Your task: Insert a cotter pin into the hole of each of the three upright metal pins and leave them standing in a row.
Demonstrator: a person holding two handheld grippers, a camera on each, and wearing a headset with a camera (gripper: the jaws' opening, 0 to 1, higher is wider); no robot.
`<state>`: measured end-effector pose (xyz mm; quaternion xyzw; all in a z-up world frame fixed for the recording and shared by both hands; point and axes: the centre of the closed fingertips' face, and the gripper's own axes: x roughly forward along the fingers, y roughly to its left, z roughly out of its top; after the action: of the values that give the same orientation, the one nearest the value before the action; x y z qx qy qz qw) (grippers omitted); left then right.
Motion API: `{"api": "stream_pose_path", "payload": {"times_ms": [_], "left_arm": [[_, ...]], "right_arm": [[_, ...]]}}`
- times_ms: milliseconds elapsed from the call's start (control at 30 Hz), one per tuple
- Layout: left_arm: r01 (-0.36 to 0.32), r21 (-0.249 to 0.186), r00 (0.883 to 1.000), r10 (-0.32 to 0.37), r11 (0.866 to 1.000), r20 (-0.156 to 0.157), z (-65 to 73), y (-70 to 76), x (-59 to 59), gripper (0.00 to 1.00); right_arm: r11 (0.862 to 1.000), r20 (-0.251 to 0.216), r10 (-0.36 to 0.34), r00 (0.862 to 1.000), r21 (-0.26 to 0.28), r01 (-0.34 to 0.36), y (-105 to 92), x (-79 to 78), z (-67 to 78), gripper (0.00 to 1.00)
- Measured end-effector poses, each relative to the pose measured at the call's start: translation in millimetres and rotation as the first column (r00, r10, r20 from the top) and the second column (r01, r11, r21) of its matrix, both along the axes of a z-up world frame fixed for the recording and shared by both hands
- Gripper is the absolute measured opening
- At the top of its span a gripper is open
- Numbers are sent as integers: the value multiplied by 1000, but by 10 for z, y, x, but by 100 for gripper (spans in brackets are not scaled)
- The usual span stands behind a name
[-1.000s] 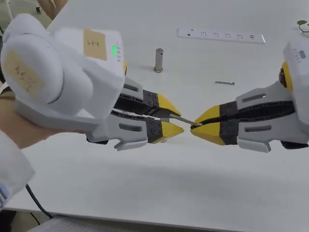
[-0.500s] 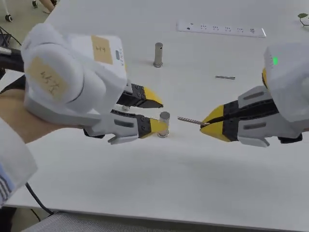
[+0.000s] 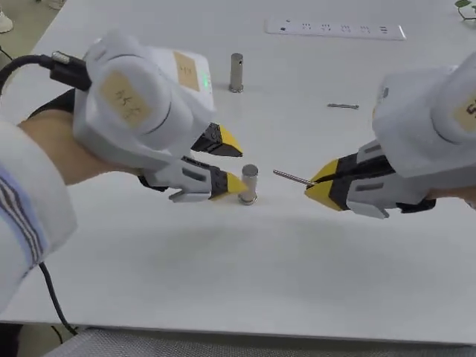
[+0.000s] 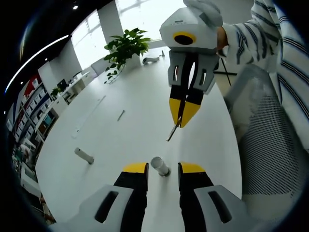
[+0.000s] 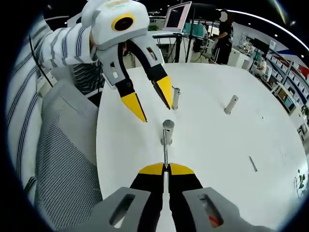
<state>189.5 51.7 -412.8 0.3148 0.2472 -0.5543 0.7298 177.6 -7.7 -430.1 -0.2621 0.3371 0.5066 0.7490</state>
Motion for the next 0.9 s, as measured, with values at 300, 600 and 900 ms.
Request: {"api": "stream_pose_path", "payload": {"times_ms": [300, 600, 900], "left_arm": [[63, 70, 998, -62, 996, -13, -170, -15, 61, 21], [79, 91, 997, -77, 993, -18, -250, 9, 116, 18], [81, 74, 996, -80, 994, -26, -259, -12, 139, 15]], "right_arm": [[999, -32, -26, 999, -23, 26, 92, -16, -167, 0], [999, -57, -49, 997, -23, 47, 166, 21, -241, 0], [999, -68, -50, 996, -25, 48, 197, 83, -271, 0]]}}
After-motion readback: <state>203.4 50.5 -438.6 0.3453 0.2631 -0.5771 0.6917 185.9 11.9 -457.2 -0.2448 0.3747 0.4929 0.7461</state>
